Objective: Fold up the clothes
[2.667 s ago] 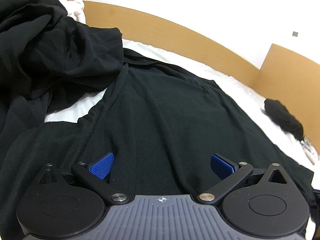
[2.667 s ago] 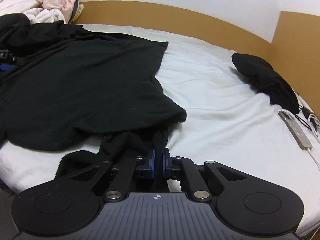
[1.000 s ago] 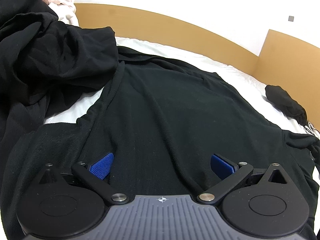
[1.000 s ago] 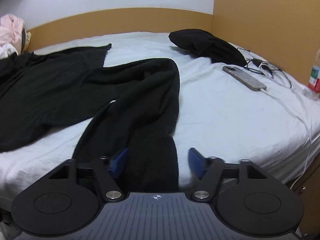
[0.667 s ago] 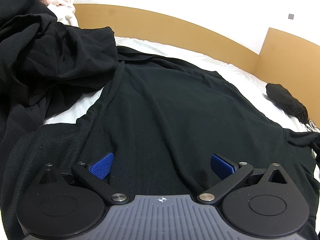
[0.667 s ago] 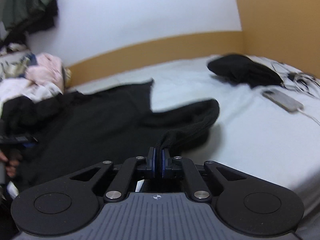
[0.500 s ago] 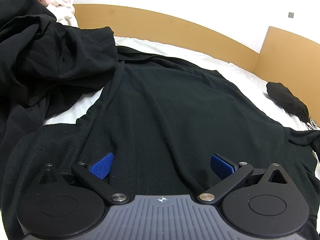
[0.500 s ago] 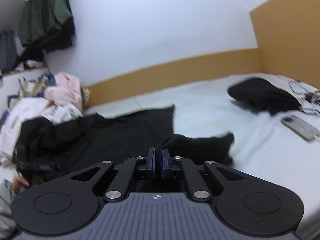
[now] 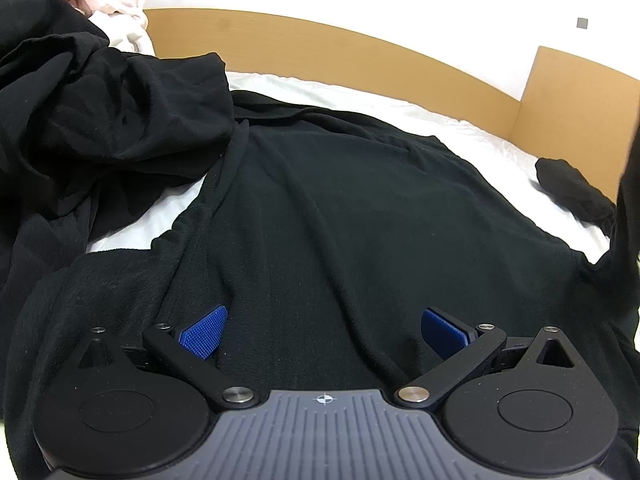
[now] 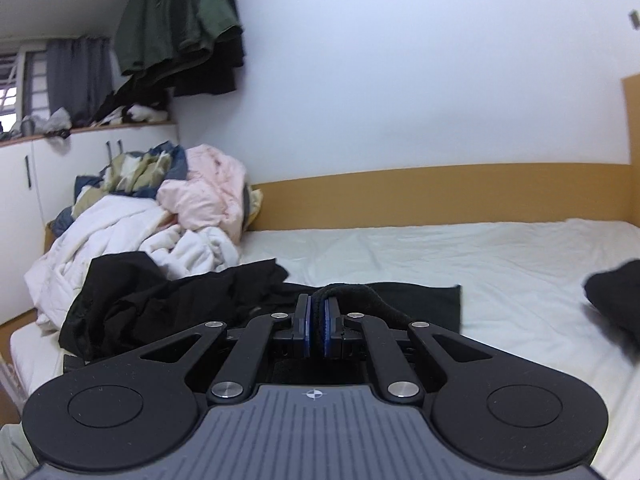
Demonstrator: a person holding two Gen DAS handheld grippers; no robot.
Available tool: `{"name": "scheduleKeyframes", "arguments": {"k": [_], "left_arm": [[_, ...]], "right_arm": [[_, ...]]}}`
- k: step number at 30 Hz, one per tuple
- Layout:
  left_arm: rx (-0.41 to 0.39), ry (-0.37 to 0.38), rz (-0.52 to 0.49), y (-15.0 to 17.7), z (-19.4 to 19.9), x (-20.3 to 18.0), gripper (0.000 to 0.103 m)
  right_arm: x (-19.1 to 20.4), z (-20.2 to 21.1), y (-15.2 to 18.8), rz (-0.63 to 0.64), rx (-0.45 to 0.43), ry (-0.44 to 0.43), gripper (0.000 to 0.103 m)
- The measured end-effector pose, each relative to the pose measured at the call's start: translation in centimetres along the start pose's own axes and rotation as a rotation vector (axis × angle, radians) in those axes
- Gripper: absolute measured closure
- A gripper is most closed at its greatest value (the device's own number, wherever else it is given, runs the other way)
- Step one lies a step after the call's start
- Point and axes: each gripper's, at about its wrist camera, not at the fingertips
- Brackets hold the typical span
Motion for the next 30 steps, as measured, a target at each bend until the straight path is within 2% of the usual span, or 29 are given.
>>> {"name": "scheduleKeyframes", "arguments": {"k": [4, 7, 10, 17, 20, 22, 23, 24, 28, 30], "left_arm": [[0.001, 0.015, 0.017, -0.3, -0.1, 0.5, 0.001], [-0.003, 0.019, 0.026, -0.4, -0.1, 0.6, 0.001], [0.0, 0.015, 0.017, -0.3, -0.2, 0.5, 0.001], [-0.001, 0.015, 0.016, -0.4, -0.4, 0.5, 0.001], [0.003, 0.009, 0.005, -0.5, -0.7, 0.4, 0.001], [0.002, 0.012, 0.008, -0.5, -0.7, 0.5, 0.001], [0.001, 0.013, 0.01, -0.5, -0.7, 0.5, 0.001], [0.001, 0.014, 0.011, -0.5, -0.7, 0.6, 0.001], [0.007, 0.002, 0.0, -0.7, -1.0, 0.4, 0.001], [0.012, -0.008, -0.012, -0.7, -1.2, 0.3, 0.001]], "right_arm": [[3.5, -3.9, -1.7, 0.106, 0.047, -0.013, 0.096], [4.7, -7.7, -2.3, 0.123, 0.08, -0.005, 0.096], [4.6, -11.9, -1.8, 0.083, 0.144, -0.015, 0.096], [2.9, -20.0, 3.2, -0.08, 0.304, -0.027, 0.094], [2.6, -22.0, 4.9, -0.083, 0.369, -0.012, 0.082], [2.7, -22.1, 5.3, -0.037, 0.372, 0.025, 0.062], [2.6, -21.7, 5.4, -0.022, 0.363, 0.036, 0.057], [2.5, -21.2, 5.4, 0.003, 0.352, 0.055, 0.047], [2.4, -19.0, 6.3, 0.2, 0.334, 0.118, 0.045], [2.7, -18.2, 7.7, 0.291, 0.376, 0.11, 0.048]]}}
Point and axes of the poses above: each gripper's, at about its wrist camera, not at the fingertips, and z roughly against the way its jaws point, x to its left, y to its underside, and after that the axes turned 12 degrees about y, right-handed
